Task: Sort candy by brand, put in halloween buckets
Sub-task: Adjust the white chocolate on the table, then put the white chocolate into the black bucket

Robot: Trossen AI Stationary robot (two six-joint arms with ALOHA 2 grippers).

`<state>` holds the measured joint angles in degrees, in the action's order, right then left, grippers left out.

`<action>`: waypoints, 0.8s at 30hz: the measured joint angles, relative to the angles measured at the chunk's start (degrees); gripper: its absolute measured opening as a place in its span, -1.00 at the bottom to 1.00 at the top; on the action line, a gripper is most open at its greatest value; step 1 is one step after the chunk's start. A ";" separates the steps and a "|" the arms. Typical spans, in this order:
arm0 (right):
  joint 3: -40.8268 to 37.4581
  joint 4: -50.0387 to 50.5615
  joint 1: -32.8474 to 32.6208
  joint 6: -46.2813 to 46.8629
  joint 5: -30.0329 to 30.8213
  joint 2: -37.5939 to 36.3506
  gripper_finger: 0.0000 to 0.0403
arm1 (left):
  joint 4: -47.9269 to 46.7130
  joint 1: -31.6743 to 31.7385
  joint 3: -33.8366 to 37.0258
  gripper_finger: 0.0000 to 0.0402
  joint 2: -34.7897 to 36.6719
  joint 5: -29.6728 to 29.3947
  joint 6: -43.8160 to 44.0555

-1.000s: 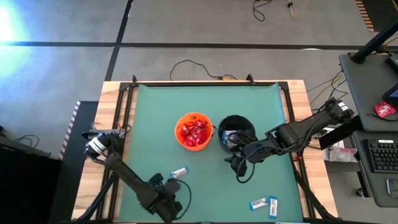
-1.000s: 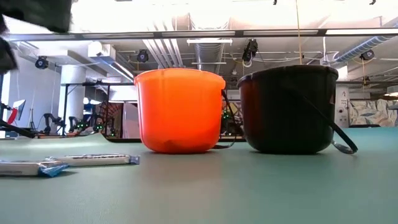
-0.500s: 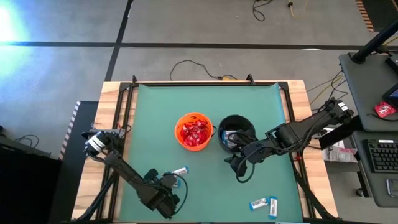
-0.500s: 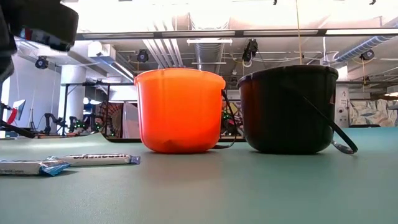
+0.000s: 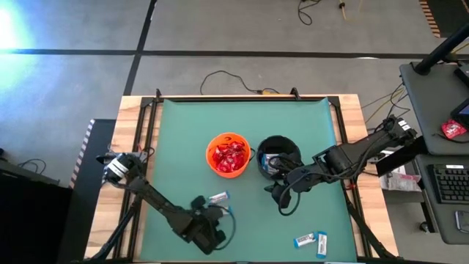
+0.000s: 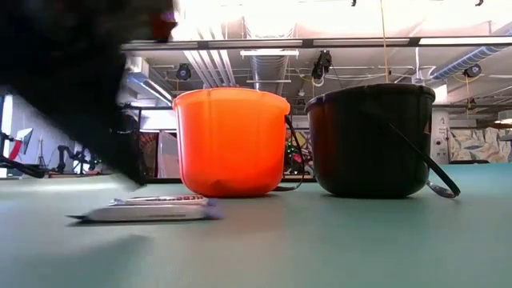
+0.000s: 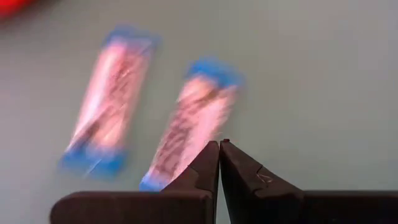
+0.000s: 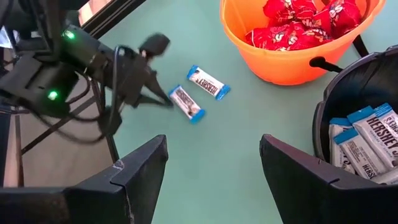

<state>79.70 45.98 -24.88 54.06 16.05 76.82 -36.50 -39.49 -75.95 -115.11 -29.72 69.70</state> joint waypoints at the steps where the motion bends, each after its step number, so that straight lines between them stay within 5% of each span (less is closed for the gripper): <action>1: 0.00 0.00 0.00 -0.05 0.00 0.00 0.22 | 3.55 0.89 -0.03 -1.00 0.03 -0.11 -4.44; 10: -0.03 -2.89 -2.14 -5.26 -0.87 0.17 0.22 | -6.75 0.83 -2.14 -1.00 5.60 4.34 -10.58; 16: -0.83 -9.43 -8.63 -14.01 4.68 4.25 0.16 | -17.32 -5.67 0.46 -1.00 7.43 7.21 -0.39; 24: 0.73 -10.64 -17.26 -5.17 -0.03 13.24 0.18 | -8.11 -11.37 10.80 -1.00 7.55 17.99 9.56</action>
<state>80.43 35.33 -42.15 48.89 16.02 90.06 -44.61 -50.85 -65.15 -107.56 -11.73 79.26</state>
